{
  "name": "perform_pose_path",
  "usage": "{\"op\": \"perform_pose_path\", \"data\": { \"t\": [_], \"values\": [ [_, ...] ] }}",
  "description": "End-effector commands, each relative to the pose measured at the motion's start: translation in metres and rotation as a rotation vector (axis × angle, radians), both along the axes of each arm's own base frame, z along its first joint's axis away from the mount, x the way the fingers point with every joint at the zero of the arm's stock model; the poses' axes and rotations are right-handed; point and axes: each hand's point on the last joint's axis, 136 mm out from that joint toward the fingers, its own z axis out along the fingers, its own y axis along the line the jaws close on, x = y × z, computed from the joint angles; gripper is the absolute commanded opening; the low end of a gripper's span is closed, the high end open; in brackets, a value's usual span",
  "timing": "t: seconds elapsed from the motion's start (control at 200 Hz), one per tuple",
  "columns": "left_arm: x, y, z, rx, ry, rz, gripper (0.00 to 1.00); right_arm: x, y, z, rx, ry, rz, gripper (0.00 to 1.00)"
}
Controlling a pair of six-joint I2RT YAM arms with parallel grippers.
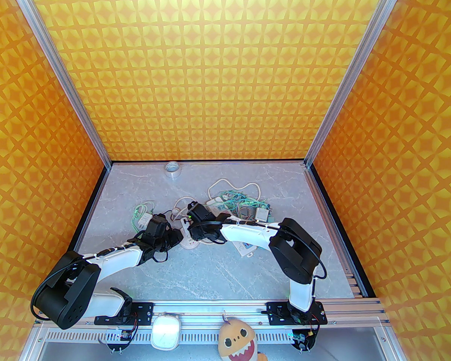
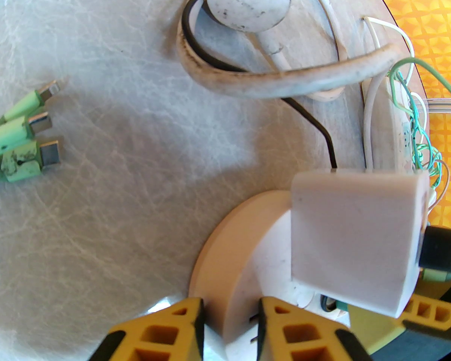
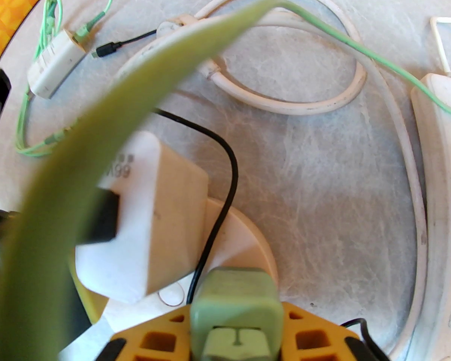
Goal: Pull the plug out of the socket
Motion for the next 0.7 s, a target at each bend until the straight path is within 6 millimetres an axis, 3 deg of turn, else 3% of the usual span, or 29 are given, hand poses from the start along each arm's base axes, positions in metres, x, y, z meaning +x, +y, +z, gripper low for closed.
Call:
{"op": "perform_pose_path", "data": {
  "t": [0.0, 0.21, 0.41, 0.54, 0.695],
  "values": [
    [-0.043, 0.030, -0.052, 0.170, 0.207, 0.012, 0.27, -0.018, 0.036, 0.048, 0.184, 0.001, 0.100, 0.29],
    [-0.043, 0.031, -0.052, 0.176, 0.209, 0.008, 0.27, -0.002, 0.006, 0.041, 0.004, -0.085, 0.033, 0.29],
    [-0.042, 0.030, -0.052, 0.181, 0.211, 0.007, 0.27, -0.003, 0.002, 0.040, -0.172, -0.192, 0.051, 0.29],
    [-0.042, 0.030, -0.053, 0.183, 0.215, 0.007, 0.26, -0.003, 0.001, 0.039, -0.181, -0.201, 0.038, 0.28],
    [-0.043, 0.031, -0.050, 0.183, 0.213, 0.006, 0.27, -0.010, 0.010, 0.039, -0.068, -0.135, 0.063, 0.29]
  ]
}}
